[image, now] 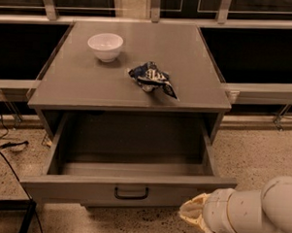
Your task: Close top drawer
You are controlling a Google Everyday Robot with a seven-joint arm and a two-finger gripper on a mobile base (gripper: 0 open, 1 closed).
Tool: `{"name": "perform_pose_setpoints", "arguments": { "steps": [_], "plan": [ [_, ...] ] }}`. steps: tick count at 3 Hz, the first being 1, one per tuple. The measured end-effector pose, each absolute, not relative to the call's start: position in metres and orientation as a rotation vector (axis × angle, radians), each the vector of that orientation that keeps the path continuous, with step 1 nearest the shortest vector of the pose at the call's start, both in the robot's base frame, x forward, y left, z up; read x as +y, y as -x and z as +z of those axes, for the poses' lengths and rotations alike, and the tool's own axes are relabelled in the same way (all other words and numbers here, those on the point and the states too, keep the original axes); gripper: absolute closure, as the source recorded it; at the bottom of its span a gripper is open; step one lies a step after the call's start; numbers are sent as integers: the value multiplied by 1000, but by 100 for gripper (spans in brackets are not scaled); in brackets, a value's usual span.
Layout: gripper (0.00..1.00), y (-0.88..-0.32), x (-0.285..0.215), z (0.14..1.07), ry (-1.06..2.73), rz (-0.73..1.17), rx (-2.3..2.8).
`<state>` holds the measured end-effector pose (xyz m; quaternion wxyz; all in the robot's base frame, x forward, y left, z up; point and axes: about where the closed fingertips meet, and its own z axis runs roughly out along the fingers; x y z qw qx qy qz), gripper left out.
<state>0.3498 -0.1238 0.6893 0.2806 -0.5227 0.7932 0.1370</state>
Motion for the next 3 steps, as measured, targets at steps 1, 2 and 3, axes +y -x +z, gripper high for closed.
{"name": "perform_pose_setpoints", "arguments": {
  "steps": [1, 2, 3],
  "plan": [
    [100, -355, -123, 676, 1406, 353, 2136],
    [100, -367, -120, 662, 1406, 332, 2135],
    [100, -382, -118, 651, 1401, 309, 2125]
  ]
}}
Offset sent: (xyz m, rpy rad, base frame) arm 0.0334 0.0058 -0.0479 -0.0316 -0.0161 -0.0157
